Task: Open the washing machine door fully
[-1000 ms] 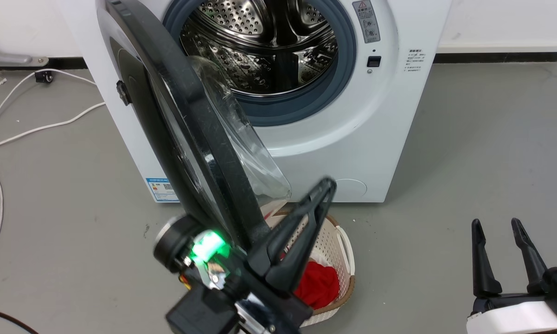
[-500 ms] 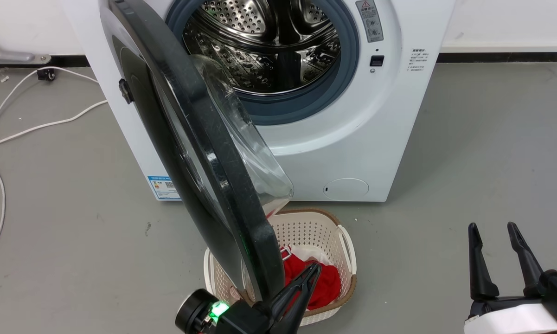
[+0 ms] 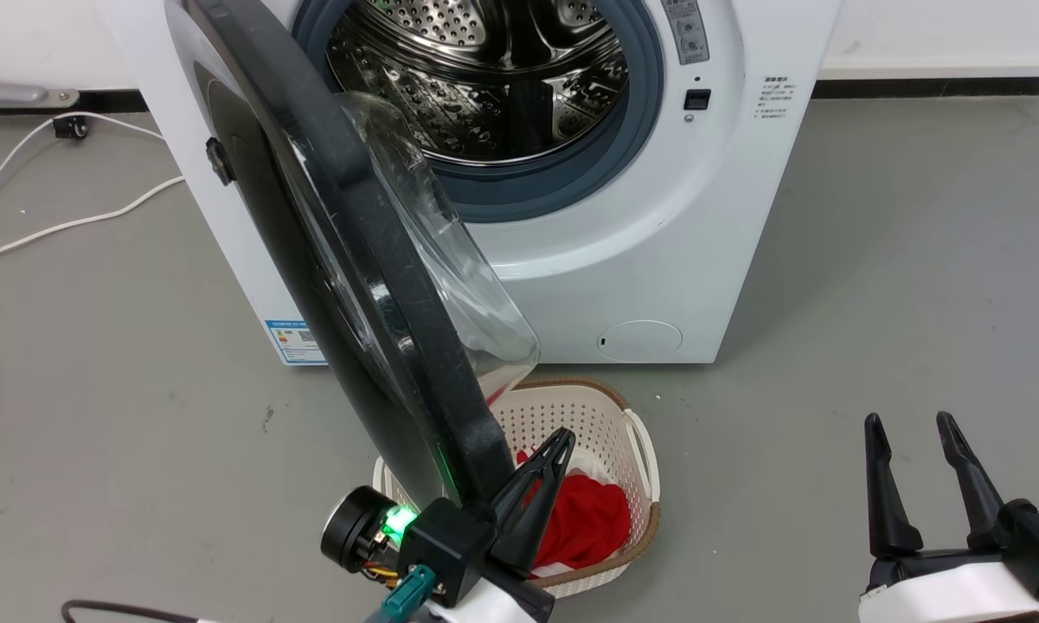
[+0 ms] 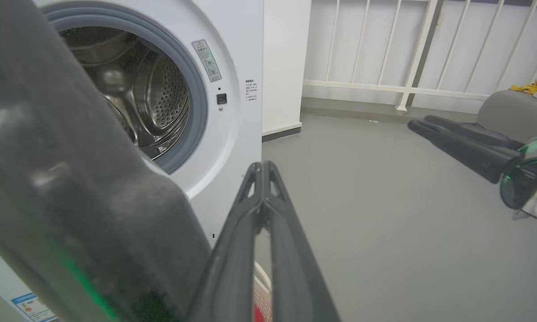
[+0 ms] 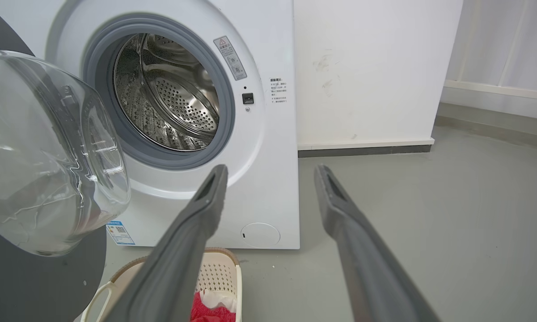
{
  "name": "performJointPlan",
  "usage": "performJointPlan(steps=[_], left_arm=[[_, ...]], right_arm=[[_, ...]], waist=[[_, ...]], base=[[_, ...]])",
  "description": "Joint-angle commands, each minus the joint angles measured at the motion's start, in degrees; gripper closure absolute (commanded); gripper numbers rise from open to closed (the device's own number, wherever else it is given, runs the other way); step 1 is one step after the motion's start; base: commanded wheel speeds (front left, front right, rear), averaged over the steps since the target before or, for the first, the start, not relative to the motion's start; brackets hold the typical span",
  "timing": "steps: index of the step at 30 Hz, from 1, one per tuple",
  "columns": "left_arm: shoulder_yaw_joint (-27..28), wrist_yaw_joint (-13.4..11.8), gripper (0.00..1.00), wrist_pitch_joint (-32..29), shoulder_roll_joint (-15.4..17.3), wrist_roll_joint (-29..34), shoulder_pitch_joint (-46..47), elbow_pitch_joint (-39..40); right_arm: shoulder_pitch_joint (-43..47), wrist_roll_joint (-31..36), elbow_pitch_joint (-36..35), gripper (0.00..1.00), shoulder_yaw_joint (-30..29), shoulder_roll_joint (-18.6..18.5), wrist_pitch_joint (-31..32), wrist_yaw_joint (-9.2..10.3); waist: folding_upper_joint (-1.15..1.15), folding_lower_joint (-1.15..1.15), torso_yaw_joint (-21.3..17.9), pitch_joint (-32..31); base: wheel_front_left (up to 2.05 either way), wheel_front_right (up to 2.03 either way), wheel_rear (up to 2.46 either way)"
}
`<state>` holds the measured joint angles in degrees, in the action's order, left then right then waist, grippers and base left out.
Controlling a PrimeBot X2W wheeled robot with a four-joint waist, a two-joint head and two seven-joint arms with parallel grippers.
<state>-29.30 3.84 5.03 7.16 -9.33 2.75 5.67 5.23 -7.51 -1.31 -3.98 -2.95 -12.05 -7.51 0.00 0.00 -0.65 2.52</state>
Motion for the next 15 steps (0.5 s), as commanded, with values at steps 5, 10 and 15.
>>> performJointPlan(steps=[5,10,15], left_arm=[[0.5,-0.5,1.0,0.2,-0.5,-0.8,2.4,-2.6],[1.9,-1.9,1.0,0.8,-0.2,-1.0,2.8,-4.6],[2.1,-2.6,1.0,1.3,0.1,-1.2,1.6,-3.8]], right_arm=[[-0.7,-0.4,0.5,0.0,0.2,0.1,0.0,0.04],[-0.8,-1.0,1.0,0.0,0.3,0.1,-0.3,0.04],[-0.7,-1.2,1.5,0.0,0.3,0.1,-0.4,0.04]], waist=[[0.0,0.0,-0.1,0.3],[0.0,0.0,-0.1,0.2],[0.0,0.0,0.0,0.1]], base=[[0.0,0.0,0.0],[0.0,0.0,0.0],[0.0,0.0,0.0]])
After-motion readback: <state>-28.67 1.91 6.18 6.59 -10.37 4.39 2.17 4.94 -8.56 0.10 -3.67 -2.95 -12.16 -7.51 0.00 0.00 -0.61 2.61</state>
